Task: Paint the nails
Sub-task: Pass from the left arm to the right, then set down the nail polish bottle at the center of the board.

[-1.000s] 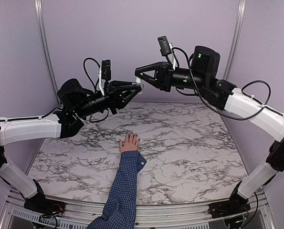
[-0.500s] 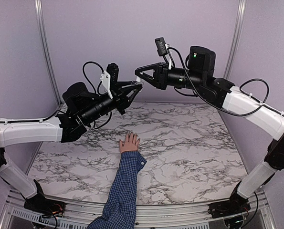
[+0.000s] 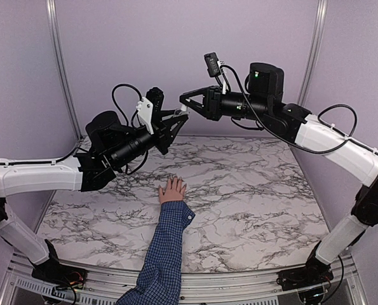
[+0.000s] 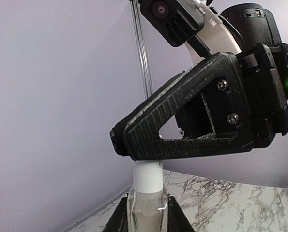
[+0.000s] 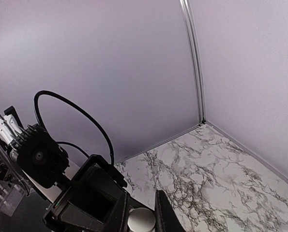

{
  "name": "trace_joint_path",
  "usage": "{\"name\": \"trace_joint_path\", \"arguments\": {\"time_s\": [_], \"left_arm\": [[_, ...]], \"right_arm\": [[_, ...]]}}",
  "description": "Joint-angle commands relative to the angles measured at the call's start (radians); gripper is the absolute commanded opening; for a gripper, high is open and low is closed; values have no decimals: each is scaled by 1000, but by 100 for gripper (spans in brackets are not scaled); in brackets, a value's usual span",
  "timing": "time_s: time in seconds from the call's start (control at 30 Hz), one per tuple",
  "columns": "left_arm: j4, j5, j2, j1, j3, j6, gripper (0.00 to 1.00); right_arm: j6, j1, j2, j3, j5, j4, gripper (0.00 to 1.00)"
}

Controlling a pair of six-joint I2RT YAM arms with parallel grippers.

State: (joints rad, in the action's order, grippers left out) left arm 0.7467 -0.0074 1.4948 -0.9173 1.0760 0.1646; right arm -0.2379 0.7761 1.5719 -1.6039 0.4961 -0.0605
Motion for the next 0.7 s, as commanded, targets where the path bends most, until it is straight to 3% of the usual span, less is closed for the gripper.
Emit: {"name": "trace_joint_path", "arguments": {"time_s": [0.0,0.3,0.5,0.67], "left_arm": [[1,-15,-42,28,-28,-22,3],[25,51,-67,38,-73,-47,39],[23,113,-79,40,-96,-61,98],[23,104,-116,44,-132,-86,99]], "right_arm": [[-40,25,-19,-29,29,14,0],[-38,1,-37,-23,8,25,0],[-32,-16,-56,4,-1,50,0],[0,-33,-82,42,-30,51,0]]}}
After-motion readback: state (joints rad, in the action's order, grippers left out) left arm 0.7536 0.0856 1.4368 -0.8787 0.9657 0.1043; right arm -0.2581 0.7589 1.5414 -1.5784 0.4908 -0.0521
